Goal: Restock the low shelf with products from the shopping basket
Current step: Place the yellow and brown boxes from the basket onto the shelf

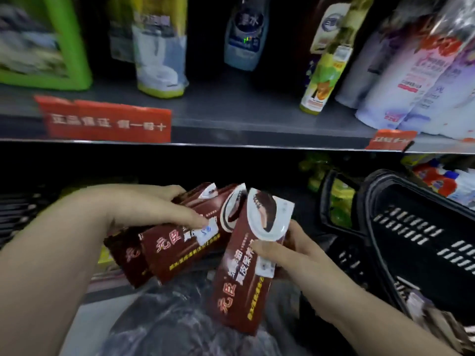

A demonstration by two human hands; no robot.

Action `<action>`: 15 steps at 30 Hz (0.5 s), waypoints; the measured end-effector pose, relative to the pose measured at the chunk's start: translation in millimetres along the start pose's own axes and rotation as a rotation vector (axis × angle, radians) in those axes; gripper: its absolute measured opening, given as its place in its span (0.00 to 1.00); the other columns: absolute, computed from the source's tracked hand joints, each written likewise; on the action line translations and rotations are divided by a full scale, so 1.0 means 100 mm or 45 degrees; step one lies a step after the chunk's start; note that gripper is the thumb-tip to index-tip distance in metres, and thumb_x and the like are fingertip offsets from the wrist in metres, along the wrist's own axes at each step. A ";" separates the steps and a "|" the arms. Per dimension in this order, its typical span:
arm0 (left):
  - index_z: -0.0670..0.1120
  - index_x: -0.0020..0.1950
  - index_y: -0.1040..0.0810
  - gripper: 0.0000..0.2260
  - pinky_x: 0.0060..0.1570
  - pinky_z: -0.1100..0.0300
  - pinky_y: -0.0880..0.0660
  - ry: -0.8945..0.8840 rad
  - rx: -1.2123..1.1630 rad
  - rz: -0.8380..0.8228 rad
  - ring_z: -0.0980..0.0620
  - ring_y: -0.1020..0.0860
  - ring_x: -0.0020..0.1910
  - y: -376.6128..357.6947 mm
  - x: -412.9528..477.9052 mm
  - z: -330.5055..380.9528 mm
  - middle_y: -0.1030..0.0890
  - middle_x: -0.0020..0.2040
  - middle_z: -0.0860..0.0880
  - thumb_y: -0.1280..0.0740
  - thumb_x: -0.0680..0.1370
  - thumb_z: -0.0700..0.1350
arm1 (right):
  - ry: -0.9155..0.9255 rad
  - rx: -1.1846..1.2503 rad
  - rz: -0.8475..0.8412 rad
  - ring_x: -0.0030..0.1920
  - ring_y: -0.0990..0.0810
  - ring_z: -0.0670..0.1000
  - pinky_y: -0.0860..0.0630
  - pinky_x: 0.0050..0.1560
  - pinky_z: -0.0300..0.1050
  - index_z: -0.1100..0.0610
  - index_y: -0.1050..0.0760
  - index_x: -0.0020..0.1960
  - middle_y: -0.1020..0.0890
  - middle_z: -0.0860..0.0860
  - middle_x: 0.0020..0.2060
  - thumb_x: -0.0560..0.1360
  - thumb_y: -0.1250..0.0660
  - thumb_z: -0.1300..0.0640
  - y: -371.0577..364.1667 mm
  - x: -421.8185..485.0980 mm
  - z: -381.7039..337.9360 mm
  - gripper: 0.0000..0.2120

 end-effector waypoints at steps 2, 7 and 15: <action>0.56 0.54 0.26 0.32 0.49 0.51 0.20 0.032 -0.038 -0.034 0.50 0.16 0.43 0.08 0.09 -0.19 0.14 0.43 0.51 0.23 0.53 0.61 | -0.039 -0.037 0.108 0.47 0.16 0.47 0.20 0.45 0.43 0.49 0.26 0.57 0.16 0.47 0.49 0.63 0.29 0.40 -0.03 0.21 0.14 0.26; 0.48 0.55 0.25 0.27 0.42 0.54 0.20 0.044 -0.194 0.169 0.46 0.16 0.40 0.26 0.40 -0.52 0.14 0.41 0.46 0.24 0.60 0.55 | -0.060 0.219 0.446 0.37 0.16 0.51 0.19 0.34 0.47 0.60 0.29 0.60 0.16 0.54 0.42 0.72 0.31 0.51 0.07 0.86 0.38 0.20; 0.47 0.64 0.30 0.29 0.35 0.57 0.24 0.175 -0.385 0.574 0.45 0.18 0.39 0.49 0.42 -1.08 0.17 0.45 0.43 0.25 0.67 0.54 | 0.228 -0.158 0.351 0.42 0.20 0.45 0.24 0.35 0.35 0.48 0.31 0.52 0.20 0.46 0.45 0.72 0.30 0.51 -0.23 1.61 0.42 0.13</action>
Point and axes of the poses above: each hand's wrist, its own x-axis towards the middle knuckle, its own y-axis out of the back of the hand, z = x × y, the point moved 5 cm from there along x, towards the middle knuckle
